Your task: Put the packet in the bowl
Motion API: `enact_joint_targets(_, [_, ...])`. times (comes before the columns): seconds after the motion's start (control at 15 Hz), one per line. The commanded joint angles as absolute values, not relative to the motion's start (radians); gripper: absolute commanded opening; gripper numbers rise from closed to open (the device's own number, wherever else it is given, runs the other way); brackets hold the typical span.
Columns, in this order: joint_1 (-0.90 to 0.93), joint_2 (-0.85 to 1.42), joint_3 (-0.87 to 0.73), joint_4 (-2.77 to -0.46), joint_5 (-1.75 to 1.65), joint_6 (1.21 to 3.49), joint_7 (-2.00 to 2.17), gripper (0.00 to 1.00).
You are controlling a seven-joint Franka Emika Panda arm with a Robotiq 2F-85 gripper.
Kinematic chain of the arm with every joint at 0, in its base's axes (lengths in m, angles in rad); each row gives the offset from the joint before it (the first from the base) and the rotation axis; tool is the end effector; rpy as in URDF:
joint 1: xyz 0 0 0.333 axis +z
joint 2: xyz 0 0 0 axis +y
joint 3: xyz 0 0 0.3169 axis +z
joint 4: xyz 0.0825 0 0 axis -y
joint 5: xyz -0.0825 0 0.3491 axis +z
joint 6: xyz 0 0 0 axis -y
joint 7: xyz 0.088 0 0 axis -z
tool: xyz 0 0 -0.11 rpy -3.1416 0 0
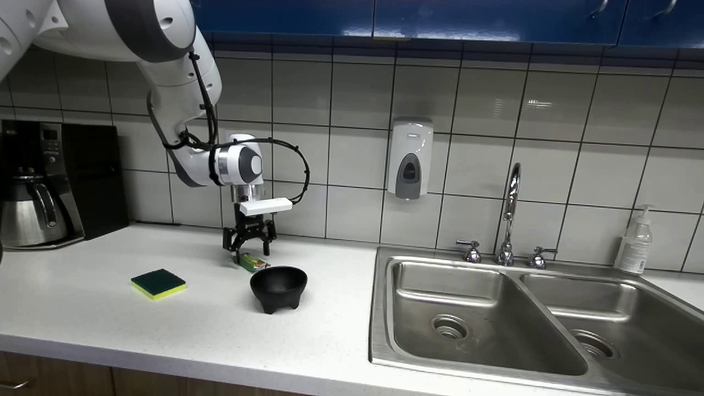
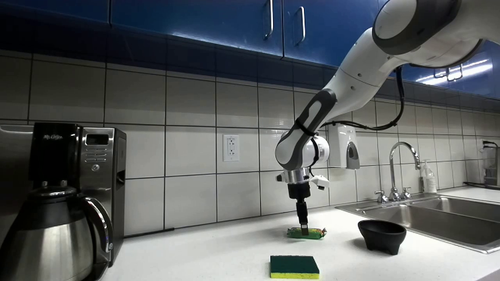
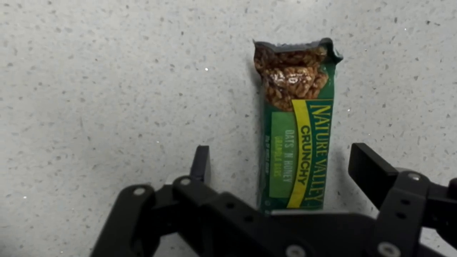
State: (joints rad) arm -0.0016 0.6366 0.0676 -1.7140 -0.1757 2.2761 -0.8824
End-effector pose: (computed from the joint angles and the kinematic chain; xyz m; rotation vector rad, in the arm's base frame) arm 0.6401 0.0330 0.2366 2.6648 1.5532 -0.1556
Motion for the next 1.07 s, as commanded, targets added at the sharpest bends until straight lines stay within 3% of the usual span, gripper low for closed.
enact_joint_targets(0.0, [-0.012,0.638,0.079,-1.712,-0.184,2.275,-0.873,1.0])
enact_joint_targets(0.87, [-0.013,0.623,0.078,-1.747,-0.18,2.293,-0.855,1.0])
enact_joint_targets(0.93, [-0.014,0.621,0.079,-1.751,-0.18,2.292,-0.857,0.75])
enact_joint_targets(1.0, [-0.013,0.619,0.078,-1.755,-0.181,2.296,-0.854,0.74])
